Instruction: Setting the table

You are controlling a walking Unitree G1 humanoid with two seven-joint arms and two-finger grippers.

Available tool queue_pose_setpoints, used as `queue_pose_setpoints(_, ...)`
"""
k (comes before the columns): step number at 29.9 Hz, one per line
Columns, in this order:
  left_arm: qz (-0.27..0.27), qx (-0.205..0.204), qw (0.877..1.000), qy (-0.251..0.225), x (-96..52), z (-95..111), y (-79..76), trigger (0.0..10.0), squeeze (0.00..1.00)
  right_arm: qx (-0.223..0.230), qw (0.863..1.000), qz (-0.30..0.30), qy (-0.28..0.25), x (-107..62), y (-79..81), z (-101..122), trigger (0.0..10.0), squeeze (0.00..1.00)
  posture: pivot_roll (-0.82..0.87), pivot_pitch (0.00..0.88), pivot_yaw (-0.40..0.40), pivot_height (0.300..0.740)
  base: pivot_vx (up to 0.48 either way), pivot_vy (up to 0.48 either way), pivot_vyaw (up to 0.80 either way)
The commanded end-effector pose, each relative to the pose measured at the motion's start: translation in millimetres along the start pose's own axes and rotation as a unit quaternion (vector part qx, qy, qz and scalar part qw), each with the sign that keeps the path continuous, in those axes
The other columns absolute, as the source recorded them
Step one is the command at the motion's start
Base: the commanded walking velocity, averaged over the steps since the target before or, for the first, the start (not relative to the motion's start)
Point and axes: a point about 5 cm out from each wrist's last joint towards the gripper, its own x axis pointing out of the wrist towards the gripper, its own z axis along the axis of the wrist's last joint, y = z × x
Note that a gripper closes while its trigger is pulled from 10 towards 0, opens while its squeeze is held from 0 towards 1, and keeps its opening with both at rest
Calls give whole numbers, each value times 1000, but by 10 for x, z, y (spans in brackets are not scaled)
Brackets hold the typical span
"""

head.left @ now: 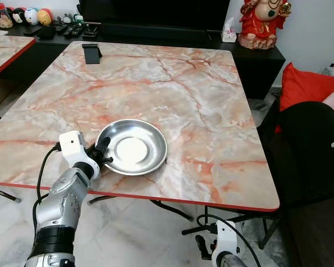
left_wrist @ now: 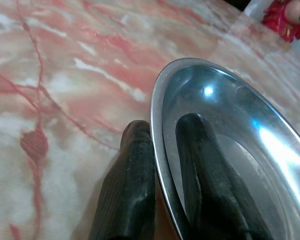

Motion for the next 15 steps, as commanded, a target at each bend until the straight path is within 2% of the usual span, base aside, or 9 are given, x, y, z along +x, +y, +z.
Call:
queue_pose_setpoints(1,-4,10,1000,9,6,-12,-8,10000,0,4,1000,-2,5,-1,-1,-14,10000,0,-5,51,-40,740,0,0,0)
queue_pose_setpoints(6,-2,20,999,29,-26,-63,16,10000,0,5,1000,-2,4,-1,-1,-13,10000,0,-5,53,-41,740,0,0,0)
queue_pose_setpoints(13,8,38,999,29,-77,-39,83,10000,0,5,1000,-2,5,-2,-5,-15,10000,0,1,54,-42,740,0,0,0)
queue_pose_setpoints(14,6,40,999,29,-84,-32,83,10000,1000,5,1000,-2,5,-2,-6,-15,10000,0,3,54,-43,740,0,0,0)
queue_pose_setpoints(15,5,41,999,29,-85,-30,82,10000,1000,5,1000,-2,5,-2,-6,-15,10000,0,3,54,-43,740,0,0,0)
